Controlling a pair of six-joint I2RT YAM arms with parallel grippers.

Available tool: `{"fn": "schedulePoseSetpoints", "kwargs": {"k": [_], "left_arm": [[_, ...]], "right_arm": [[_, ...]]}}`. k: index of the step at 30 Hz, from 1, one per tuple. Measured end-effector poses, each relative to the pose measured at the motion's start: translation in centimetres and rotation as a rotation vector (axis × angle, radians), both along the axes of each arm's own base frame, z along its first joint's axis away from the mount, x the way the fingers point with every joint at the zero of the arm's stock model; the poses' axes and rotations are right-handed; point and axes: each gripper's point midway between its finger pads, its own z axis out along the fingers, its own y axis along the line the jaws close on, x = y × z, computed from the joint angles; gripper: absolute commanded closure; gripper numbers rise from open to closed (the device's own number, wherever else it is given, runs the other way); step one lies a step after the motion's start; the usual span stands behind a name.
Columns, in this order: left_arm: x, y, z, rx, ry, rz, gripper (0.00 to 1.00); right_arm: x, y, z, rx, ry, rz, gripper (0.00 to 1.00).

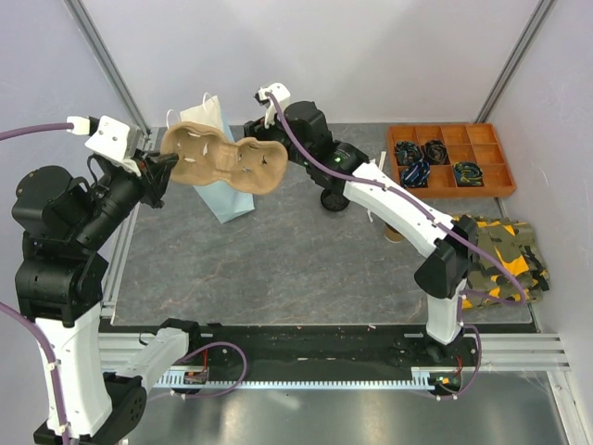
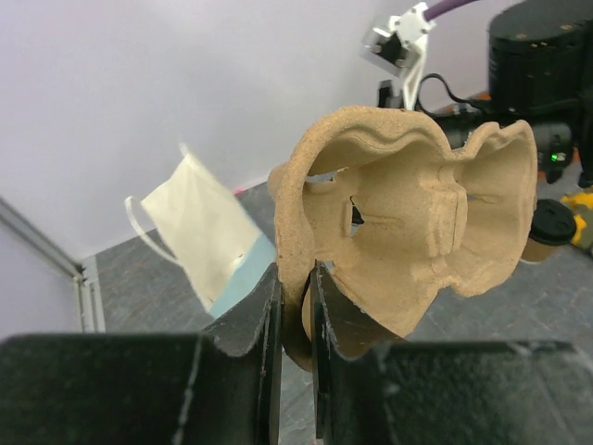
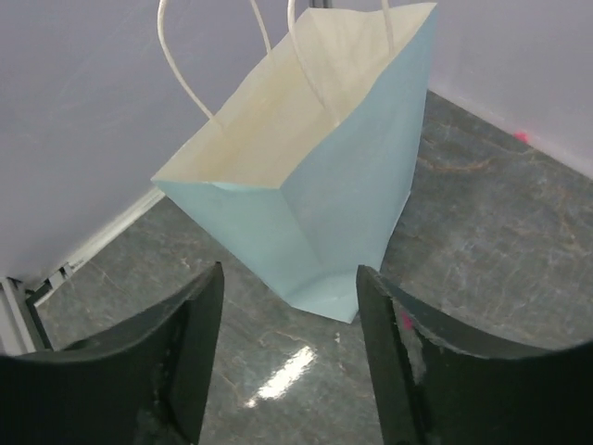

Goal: Pack the takeout coffee

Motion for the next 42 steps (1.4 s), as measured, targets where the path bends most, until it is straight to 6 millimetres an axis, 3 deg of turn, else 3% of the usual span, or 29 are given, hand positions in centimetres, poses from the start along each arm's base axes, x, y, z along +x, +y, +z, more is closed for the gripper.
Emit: {"fn": "schedulePoseSetpoints", "kwargs": {"k": [3, 7, 15, 18, 25, 35, 42], "left_arm": [[0.4, 0.8, 0.4, -0.012, -0.009, 0.048, 0.98], [0.9, 1.5, 1.3, -0.025, -0.033, 0.093, 0.98], [1.2, 2.2, 1.7, -0.029, -0.048, 0.137, 0.98], [1.3, 2.4, 1.7, -0.029, -0.045, 0.148, 0.98], [1.4, 2.6, 1.7, -0.029, -0.047, 0.161, 0.98], [1.0, 2.8, 1.3, -0.028, -0.045, 0.168, 0.98], [0.9, 3.1, 0.9, -0.027, -0.043, 0.183, 0.98]], "right_arm": [[0.9, 0.6, 0.0, 0.031, 0.02, -0.031, 0.26], [3.9, 2.8, 0.2, 0.115, 0.021, -0.093, 0.22], [7.0, 6.2, -4.5, 0.15, 0.038, -0.123, 0.2], [7.7, 6.9, -5.0, 0.159, 0.022, -0.141, 0.2], [8.9, 6.8, -4.4, 0.171, -0.043, -0.22, 0.33], [9.3, 6.4, -6.5, 0.066, -0.059, -0.223, 0.31], [9.1, 6.5, -6.6, 0.051, -0.071, -0.202, 0.34]]}}
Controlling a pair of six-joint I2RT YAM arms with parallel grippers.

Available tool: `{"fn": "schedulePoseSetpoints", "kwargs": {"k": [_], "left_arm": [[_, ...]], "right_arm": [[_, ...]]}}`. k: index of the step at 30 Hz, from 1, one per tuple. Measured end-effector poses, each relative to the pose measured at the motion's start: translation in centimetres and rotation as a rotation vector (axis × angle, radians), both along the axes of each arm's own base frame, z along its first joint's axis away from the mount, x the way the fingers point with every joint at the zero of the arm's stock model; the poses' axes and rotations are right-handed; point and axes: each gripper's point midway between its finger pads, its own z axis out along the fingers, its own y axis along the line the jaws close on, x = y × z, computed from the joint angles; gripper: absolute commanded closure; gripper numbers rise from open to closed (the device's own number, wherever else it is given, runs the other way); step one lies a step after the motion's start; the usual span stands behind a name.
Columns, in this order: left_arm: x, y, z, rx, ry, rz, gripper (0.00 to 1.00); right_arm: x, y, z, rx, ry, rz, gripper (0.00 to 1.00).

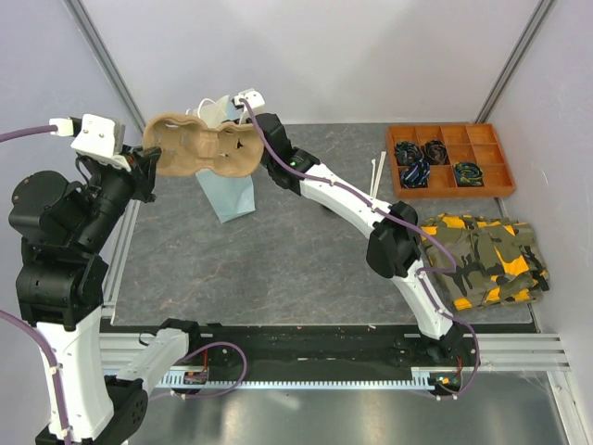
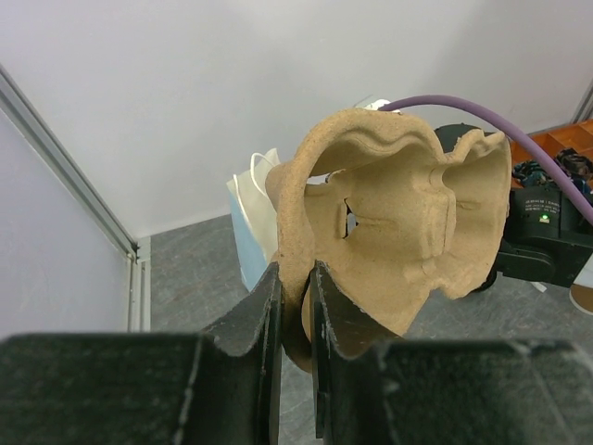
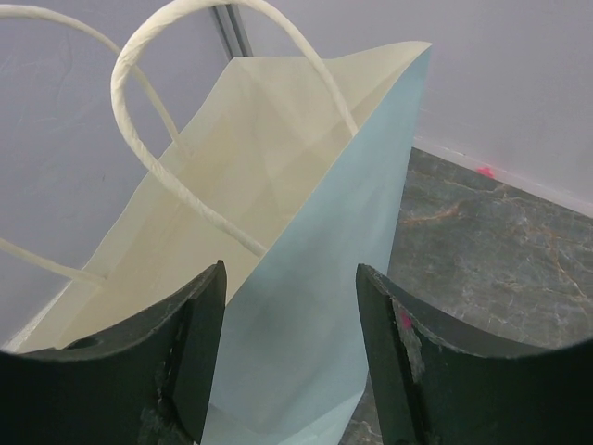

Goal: Pack the takeout coffee

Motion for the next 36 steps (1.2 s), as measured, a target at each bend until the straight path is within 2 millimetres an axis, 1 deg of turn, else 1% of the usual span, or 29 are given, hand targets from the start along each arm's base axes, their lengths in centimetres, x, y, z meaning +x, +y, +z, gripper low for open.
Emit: {"fn": "schedulePoseSetpoints", "kwargs": {"k": [1, 4, 5, 7, 9, 10, 11, 12, 13, 15, 16, 19, 24, 27, 28, 34, 36], "left_arm": [[0.0, 0.0, 0.0, 0.0, -0.002, 0.0, 0.98], [-0.1, 0.0, 0.1, 0.0, -0.003, 0.001, 0.98], [-0.1, 0.0, 0.1, 0.0, -0.003, 0.002, 0.98], [-0.1, 0.0, 0.0, 0.0, -0.002, 0.002, 0.98], [0.0, 0.0, -0.2, 0.001, 0.002, 0.003, 0.98], [0.0, 0.1, -0.2, 0.001, 0.003, 0.004, 0.98], [0.0, 0.1, -0.3, 0.001, 0.004, 0.004, 0.98], [0.0, 0.1, -0.3, 0.001, 0.005, 0.005, 0.98], [0.0, 0.1, -0.3, 0.001, 0.005, 0.005, 0.98], [0.1, 0.1, -0.2, 0.0, 0.002, 0.005, 0.98], [0.1, 0.1, -0.2, 0.0, -0.001, 0.005, 0.98], [0.1, 0.1, 0.0, -0.001, -0.007, 0.004, 0.98], [0.1, 0.0, 0.1, -0.001, -0.009, 0.001, 0.98], [0.1, 0.0, 0.3, -0.002, -0.019, 0.0, 0.98], [0.2, 0.0, 0.4, -0.002, -0.021, 0.0, 0.98], [0.2, 0.0, 0.5, -0.004, -0.027, 0.0, 0.98], [0.2, -0.1, 0.6, -0.004, -0.029, -0.002, 0.98]], "right_arm": [[0.0, 0.0, 0.0, -0.004, -0.003, 0.0, 0.34], [0.0, -0.1, -0.2, -0.018, -0.005, 0.002, 0.27], [-0.1, -0.1, -0.4, -0.027, -0.002, 0.008, 0.23], [-0.3, -0.1, -1.0, -0.047, 0.009, 0.026, 0.2], [-0.7, 0.0, -1.7, -0.07, 0.025, 0.047, 0.2], [-0.8, -0.1, -2.0, -0.079, 0.032, 0.056, 0.24], [-1.0, -0.1, -2.2, -0.086, 0.037, 0.063, 0.33], [-1.1, -0.1, -2.3, -0.09, 0.04, 0.07, 0.39], [-1.2, -0.1, -2.2, -0.092, 0.041, 0.074, 0.54], [-1.3, -0.3, -1.9, -0.102, 0.033, 0.077, 0.69], [-1.4, -0.4, -1.7, -0.104, 0.029, 0.076, 0.83], [-1.2, -1.0, -1.2, -0.106, 0.035, 0.066, 1.0], [-1.5, -2.4, -0.4, -0.105, 0.06, 0.059, 1.0], [-2.7, -3.4, 0.0, -0.102, 0.095, 0.077, 1.0], [-3.1, -3.9, 0.0, -0.103, 0.108, 0.082, 1.0], [-7.9, -7.1, 1.3, -0.105, 0.17, 0.129, 1.0], [-9.0, -7.9, 1.7, -0.104, 0.178, 0.139, 1.0]]}}
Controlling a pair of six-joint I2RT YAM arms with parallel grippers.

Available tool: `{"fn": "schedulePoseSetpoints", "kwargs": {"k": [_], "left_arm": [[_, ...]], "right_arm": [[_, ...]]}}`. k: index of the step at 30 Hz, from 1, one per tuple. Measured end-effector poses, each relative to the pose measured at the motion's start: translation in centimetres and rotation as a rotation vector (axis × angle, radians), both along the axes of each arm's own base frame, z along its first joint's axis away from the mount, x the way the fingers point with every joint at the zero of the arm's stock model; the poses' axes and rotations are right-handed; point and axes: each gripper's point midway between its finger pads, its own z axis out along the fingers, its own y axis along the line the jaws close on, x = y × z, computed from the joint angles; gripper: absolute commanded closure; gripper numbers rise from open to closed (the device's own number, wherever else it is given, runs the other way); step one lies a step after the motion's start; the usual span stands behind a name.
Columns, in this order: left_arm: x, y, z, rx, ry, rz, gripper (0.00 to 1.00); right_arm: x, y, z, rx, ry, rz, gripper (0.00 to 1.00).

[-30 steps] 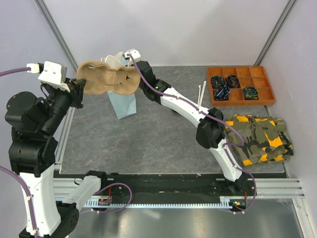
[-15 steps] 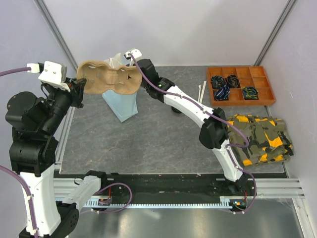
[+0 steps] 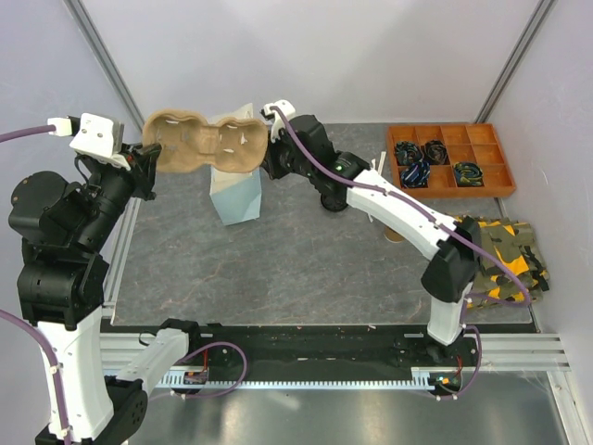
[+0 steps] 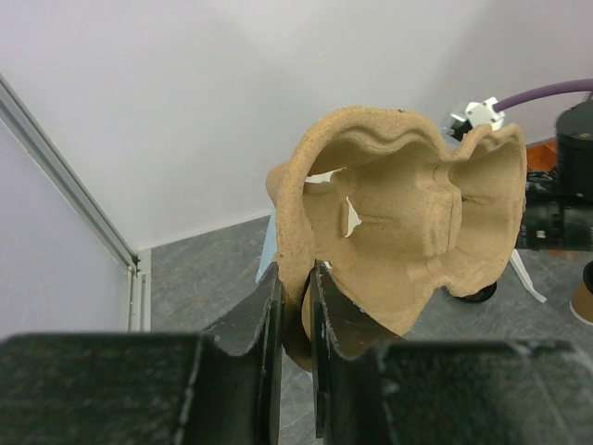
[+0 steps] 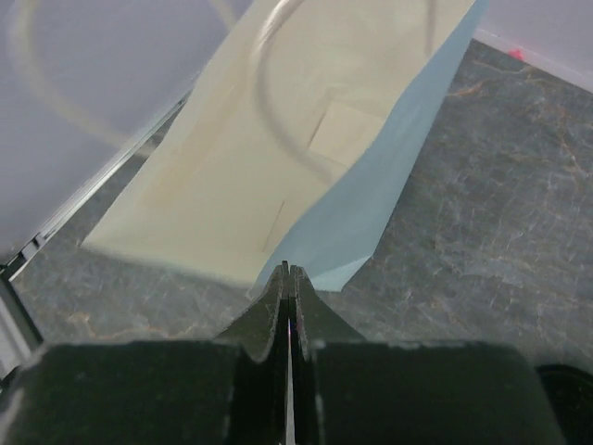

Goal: Pack the takeout coffee

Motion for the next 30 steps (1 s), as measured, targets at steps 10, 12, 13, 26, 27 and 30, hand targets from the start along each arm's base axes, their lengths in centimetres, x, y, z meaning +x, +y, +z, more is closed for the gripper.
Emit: {"fn": "schedulePoseSetpoints", "kwargs": {"k": [10, 12, 13, 26, 27, 30], "left_arm": [[0.2, -0.4, -0.1, 0.001, 0.007, -0.019, 0.98], [0.3, -0.4, -0.1, -0.001, 0.008, -0.018, 0.98], [0.4, -0.3, -0.1, -0.004, 0.008, -0.016, 0.98], [1.8, 1.0, 0.1, -0.027, 0.008, 0.06, 0.98], [1.8, 1.0, 0.1, -0.027, 0.008, 0.063, 0.98], [1.9, 1.1, 0.1, -0.028, 0.006, 0.068, 0.98]], "right_arm": [[-2.8, -2.4, 0.5, 0.015, 0.047, 0.0, 0.47], [-2.6, -2.5, 0.5, 0.026, 0.055, -0.025, 0.39], [-2.3, -2.7, 0.6, 0.028, 0.05, -0.041, 0.34], [4.6, 1.8, 4.4, 0.176, -0.096, -0.152, 0.07], [5.0, 2.2, 4.3, 0.184, -0.105, -0.156, 0.06], [6.1, 3.4, 3.9, 0.193, -0.141, -0.172, 0.06]]}}
